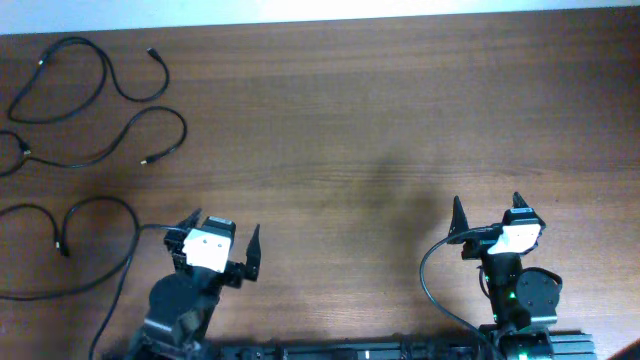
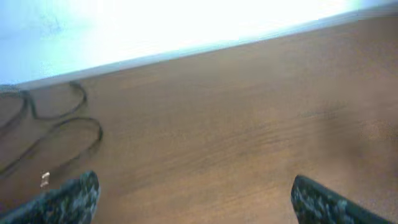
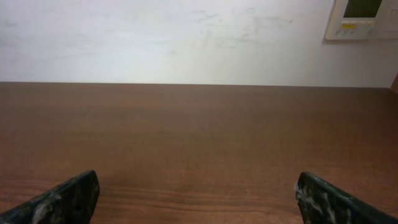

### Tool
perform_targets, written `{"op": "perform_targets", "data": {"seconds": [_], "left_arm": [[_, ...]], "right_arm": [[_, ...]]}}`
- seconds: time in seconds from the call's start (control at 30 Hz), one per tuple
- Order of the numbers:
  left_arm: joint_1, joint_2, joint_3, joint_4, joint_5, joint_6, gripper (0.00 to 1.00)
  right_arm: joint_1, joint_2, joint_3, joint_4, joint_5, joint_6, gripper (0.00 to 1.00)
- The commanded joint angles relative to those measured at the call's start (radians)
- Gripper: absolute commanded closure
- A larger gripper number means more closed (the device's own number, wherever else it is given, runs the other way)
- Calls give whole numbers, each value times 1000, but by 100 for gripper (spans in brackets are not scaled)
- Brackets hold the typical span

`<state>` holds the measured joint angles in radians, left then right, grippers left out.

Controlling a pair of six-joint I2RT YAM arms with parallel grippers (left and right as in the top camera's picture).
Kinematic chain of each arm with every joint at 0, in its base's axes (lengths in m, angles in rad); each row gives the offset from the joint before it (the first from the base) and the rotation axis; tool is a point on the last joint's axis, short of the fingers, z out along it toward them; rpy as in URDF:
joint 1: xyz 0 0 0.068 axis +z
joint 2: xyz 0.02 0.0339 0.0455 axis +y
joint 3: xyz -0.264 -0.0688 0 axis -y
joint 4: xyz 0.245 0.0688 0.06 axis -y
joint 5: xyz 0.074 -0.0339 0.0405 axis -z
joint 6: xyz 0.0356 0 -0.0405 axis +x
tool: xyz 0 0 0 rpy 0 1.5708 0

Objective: Untangle cables

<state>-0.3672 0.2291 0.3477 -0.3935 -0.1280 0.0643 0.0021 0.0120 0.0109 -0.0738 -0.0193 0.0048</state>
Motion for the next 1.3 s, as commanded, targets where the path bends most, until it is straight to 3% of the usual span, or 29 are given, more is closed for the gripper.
{"op": "perform_targets", "data": {"seconds": [0.0, 0.1, 0.17, 0.33, 0.43, 0.57, 0.7, 0.9, 1.27], "left_arm": [[31, -22, -133, 197, 9, 13, 1], [103, -23, -276, 482, 88, 13, 1], [121, -41, -319, 573, 87, 13, 1], [179, -116, -338, 563, 87, 13, 1], [257, -219, -338, 436, 88, 13, 1], [321, -224, -338, 317, 87, 12, 1], [430, -224, -338, 309, 98, -42, 1], [434, -224, -338, 309, 82, -129, 1], [408, -224, -338, 309, 87, -79, 1]], "right_arm": [[-3, -8, -5, -5, 5, 11, 1], [-3, -8, -5, -5, 5, 11, 2], [-3, -8, -5, -5, 5, 11, 2], [-3, -8, -5, -5, 5, 11, 2], [-3, -8, -5, -5, 5, 11, 2], [-3, -8, -5, -5, 5, 11, 2], [-3, -8, -5, -5, 5, 11, 2], [-3, -8, -5, -5, 5, 11, 2], [-3, -8, -5, -5, 5, 11, 2]]}}
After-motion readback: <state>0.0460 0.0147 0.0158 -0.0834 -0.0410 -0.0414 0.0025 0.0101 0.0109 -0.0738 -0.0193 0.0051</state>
